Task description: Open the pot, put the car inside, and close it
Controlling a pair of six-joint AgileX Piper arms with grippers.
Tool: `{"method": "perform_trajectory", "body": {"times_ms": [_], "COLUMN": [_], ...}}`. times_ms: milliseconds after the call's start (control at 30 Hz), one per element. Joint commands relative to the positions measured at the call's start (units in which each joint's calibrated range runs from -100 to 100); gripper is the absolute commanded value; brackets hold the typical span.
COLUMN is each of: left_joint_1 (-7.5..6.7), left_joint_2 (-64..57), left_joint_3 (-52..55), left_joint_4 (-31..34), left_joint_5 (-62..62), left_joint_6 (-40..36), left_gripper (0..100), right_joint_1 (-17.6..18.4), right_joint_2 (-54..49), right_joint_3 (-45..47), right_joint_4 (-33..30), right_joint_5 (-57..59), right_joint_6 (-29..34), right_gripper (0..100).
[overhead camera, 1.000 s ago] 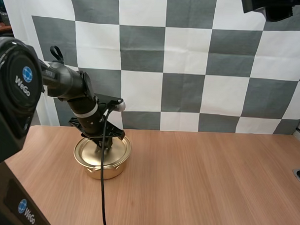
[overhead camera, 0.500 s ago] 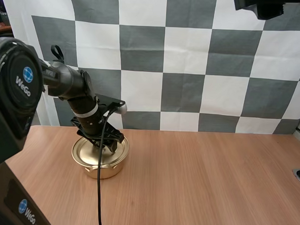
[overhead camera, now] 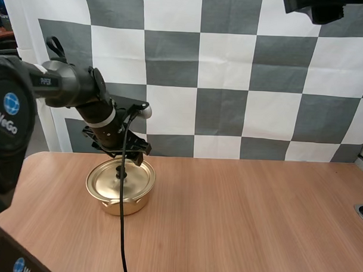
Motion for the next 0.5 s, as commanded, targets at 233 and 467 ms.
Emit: {"method": "perform_trajectory", "body": {"times_ms": [233, 467], "left_joint_1": [0.04, 0.04], "left_joint_2": [-13.95, -26.55], "left_joint_3": [-9.65, -18.54], "left_joint_4": [-1.82, -4.89], "left_joint_5": [19.34, 27.07], "left_joint_6": [2.45, 3.96], "left_gripper": [100, 100], "right_joint_1": [0.01, 0.01], "right_joint_2": [0.05, 0.05], "right_joint_3": [0.01, 0.01], "right_joint_4": [0.43, -0.11], "right_joint_5": [0.0, 0.0], "right_joint_6": [-0.03, -0.03], "right_gripper": [100, 100]}}
